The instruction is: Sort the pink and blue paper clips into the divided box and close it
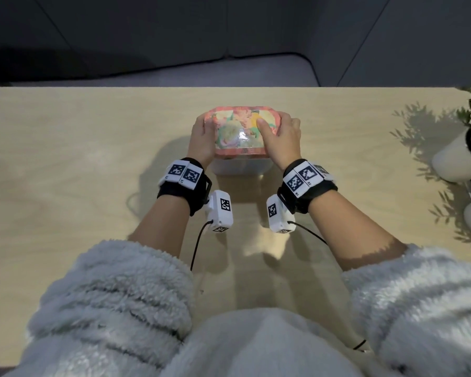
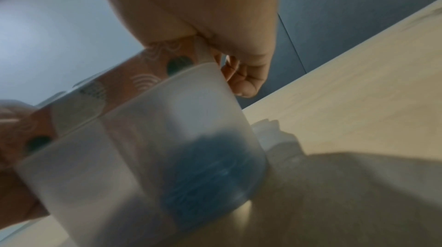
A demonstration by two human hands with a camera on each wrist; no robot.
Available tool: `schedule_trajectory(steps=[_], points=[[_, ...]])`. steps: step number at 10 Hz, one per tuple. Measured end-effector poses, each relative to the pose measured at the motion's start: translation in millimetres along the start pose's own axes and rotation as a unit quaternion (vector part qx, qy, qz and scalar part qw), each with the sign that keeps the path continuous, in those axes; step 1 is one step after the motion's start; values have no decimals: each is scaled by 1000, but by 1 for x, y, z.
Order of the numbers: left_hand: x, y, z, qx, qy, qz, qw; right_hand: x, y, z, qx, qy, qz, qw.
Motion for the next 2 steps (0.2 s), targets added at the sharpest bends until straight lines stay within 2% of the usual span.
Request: schedule_trajectory(steps=[1,2], points=[[1,-4,2,-7,-3,8,1000,0,-4,-1,-3,12,-29,1000],[6,2,2,26,-25,-6,999,17,-8,-1,-13,-5,-80,997]])
Point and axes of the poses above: each hand's wrist, its own y-axis away from the middle knuckle, its own x-axis out of the back of the hand, z = x × y, the point moved 6 cm from there along -y, towards the middle knuckle, and after that the axes turned 3 degrees about y, right-handed, at the moved point
